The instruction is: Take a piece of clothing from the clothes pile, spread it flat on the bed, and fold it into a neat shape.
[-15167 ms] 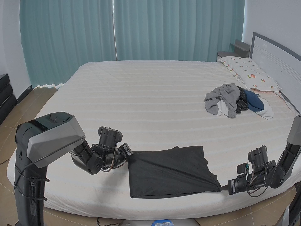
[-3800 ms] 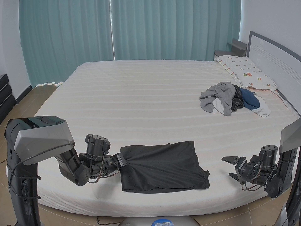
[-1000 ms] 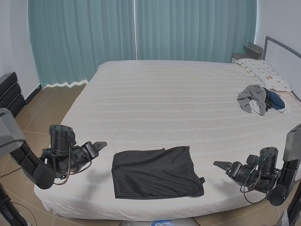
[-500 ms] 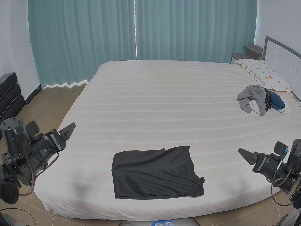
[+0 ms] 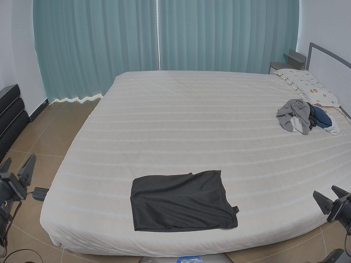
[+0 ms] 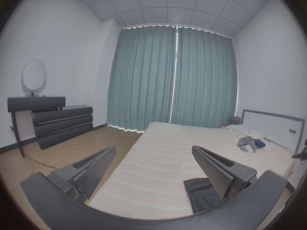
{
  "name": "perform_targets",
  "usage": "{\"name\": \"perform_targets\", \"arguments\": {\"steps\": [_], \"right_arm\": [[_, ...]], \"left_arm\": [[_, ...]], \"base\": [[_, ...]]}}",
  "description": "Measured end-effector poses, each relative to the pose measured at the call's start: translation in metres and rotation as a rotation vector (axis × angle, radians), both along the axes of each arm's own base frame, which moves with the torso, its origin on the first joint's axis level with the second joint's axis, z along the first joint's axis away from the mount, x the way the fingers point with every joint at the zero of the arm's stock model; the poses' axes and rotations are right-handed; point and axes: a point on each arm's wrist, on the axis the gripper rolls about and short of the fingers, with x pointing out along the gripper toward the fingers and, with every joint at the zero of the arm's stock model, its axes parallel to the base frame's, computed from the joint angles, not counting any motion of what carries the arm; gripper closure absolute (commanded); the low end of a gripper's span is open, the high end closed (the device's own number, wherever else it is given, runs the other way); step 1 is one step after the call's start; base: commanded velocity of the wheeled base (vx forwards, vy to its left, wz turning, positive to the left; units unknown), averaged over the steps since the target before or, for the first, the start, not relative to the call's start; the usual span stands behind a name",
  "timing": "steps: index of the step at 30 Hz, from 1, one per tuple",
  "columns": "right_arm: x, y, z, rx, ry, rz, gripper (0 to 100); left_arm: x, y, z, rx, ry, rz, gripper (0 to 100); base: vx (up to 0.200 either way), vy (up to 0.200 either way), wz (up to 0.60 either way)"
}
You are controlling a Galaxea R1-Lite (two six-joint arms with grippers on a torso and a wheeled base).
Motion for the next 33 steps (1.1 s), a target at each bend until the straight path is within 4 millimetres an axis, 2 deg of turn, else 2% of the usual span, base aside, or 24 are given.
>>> {"name": "perform_targets", "arguments": {"steps": [7,15,20,25,33], "right_arm": [[-0.048,-0.009,-0.010,-0.204,-0.046,-0.077,0],[-0.078,-0.009,-0.027,-0.304,-0.084,-0.120,0],[-0.086,-0.009,-0.024,-0.298,-0.205,-0.133,0],[-0.083,-0.009,-0.026,-0.288,-0.305,-0.141,0],[-0.077,-0.008,-0.040,-0.265,-0.336,-0.105,0]], "left_arm": [[-0.053,0.016,-0.016,0.063,-0.045,0.073,0],[-0.083,0.022,-0.036,0.077,-0.066,0.133,0],[-0.090,0.023,-0.044,0.063,-0.099,0.152,0],[-0.089,0.023,-0.051,0.044,-0.136,0.152,0],[-0.084,0.021,-0.062,-0.013,-0.249,0.092,0]], "base": [[0.000,0.000,0.00],[0.000,0.000,0.00],[0.000,0.000,0.00],[0.000,0.000,0.00],[0.000,0.000,0.00]]}}
